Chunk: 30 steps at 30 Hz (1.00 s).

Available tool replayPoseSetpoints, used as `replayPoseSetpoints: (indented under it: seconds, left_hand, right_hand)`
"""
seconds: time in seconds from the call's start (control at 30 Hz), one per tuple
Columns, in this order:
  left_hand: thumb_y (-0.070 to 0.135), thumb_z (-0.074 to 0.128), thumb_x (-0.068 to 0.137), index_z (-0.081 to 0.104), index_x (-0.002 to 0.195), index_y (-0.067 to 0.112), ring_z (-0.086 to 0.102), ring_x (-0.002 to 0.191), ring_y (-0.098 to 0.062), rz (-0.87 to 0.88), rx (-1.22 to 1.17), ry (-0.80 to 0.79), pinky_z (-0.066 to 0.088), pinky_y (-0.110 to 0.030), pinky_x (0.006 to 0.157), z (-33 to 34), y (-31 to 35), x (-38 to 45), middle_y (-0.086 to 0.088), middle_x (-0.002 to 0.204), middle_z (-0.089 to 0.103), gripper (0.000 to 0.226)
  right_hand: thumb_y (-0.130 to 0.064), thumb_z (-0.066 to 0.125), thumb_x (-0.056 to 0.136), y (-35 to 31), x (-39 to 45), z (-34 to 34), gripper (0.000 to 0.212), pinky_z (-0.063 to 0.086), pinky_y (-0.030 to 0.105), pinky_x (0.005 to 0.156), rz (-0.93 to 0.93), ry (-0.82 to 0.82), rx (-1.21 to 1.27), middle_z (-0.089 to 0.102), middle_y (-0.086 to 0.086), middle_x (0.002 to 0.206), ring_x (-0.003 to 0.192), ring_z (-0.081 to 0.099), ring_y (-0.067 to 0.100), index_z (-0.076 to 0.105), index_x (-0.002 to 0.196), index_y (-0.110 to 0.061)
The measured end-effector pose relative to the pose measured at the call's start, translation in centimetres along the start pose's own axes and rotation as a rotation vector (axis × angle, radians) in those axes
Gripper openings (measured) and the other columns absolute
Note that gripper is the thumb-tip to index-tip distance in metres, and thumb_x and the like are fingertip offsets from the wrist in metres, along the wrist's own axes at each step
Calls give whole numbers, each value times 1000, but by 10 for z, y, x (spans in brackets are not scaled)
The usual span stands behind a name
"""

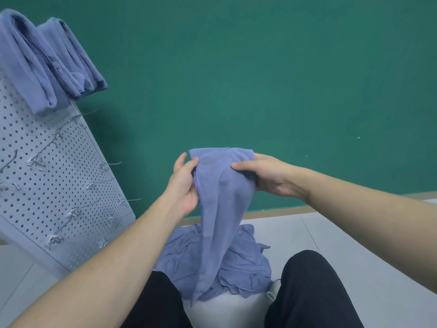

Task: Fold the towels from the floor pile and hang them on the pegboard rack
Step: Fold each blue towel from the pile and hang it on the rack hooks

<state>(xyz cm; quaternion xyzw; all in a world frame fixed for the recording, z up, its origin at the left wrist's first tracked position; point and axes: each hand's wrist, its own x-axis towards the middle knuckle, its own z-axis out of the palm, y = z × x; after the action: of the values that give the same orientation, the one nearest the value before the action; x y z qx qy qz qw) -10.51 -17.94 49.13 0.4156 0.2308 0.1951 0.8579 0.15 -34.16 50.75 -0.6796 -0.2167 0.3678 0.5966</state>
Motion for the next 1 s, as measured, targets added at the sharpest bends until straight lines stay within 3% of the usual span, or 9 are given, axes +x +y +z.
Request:
replayPoseSetpoints:
  seconds: [0.13,0.2,0.27,0.37,0.5,0.6,0.73,0.9,1.0]
  left_hand:
    - [30,64,97,6,155,51,69,111,-16,53,63,-171,55,-41,93,-2,-18,-21,6,127,61,84]
    - [18,66,95,21,154,49,67,115,-15,106,135,-251,55,-36,94,-2,-28,-29,0,133,64,80]
    - [3,65,93,50,141,39,67,116,-19,158,216,-273,55,-34,94,1,-33,-31,-5,130,67,62]
    - [-5,56,95,68,115,27,67,115,-22,253,325,-157,54,-33,92,9,-33,-26,-7,125,69,40]
    - [-4,48,100,63,117,24,71,94,-18,194,166,-90,58,-29,80,18,-19,-17,-12,119,67,36]
    - [-3,43,101,58,122,25,69,96,-21,98,42,-36,59,-32,73,19,-9,-9,-12,126,61,37]
    - [6,52,100,56,124,25,68,89,-21,64,16,-68,57,-34,70,10,2,-7,-11,118,64,31]
    - [15,65,95,46,126,19,69,80,-17,90,98,12,56,-37,69,-1,-20,-17,-7,105,69,37]
    - [31,65,95,56,128,11,70,93,-18,-26,153,-51,57,-39,84,-7,-37,-26,-7,115,73,40]
  right_hand:
    - [-19,68,94,-9,6,6,17,58,28,77,-28,128,68,77,4,104,92,74,16,68,110,-11]
    - [-18,68,94,-14,7,6,13,58,28,72,-13,206,66,76,9,102,84,72,18,67,104,-10]
    - [-20,70,93,-17,7,4,15,57,28,69,19,258,50,75,11,102,81,71,19,67,104,-9]
    - [-30,70,92,-18,4,0,25,56,25,64,52,256,42,77,8,102,79,72,18,71,106,-10]
    - [-48,64,92,-5,-3,-4,45,54,35,92,63,45,48,75,2,115,108,71,21,68,124,-17]
    - [-39,63,94,11,-8,-1,38,49,41,102,-3,-48,-66,72,-4,121,118,66,18,65,128,-24]
    - [-19,59,97,8,-14,5,25,55,42,97,-129,41,-90,75,-5,114,110,69,16,68,120,-23]
    - [-24,60,98,-5,-9,11,17,58,33,80,-90,140,37,76,1,109,102,72,18,69,112,-18]
    - [-29,63,97,-14,-8,13,17,58,27,68,7,185,158,76,4,97,85,73,16,67,105,-15]
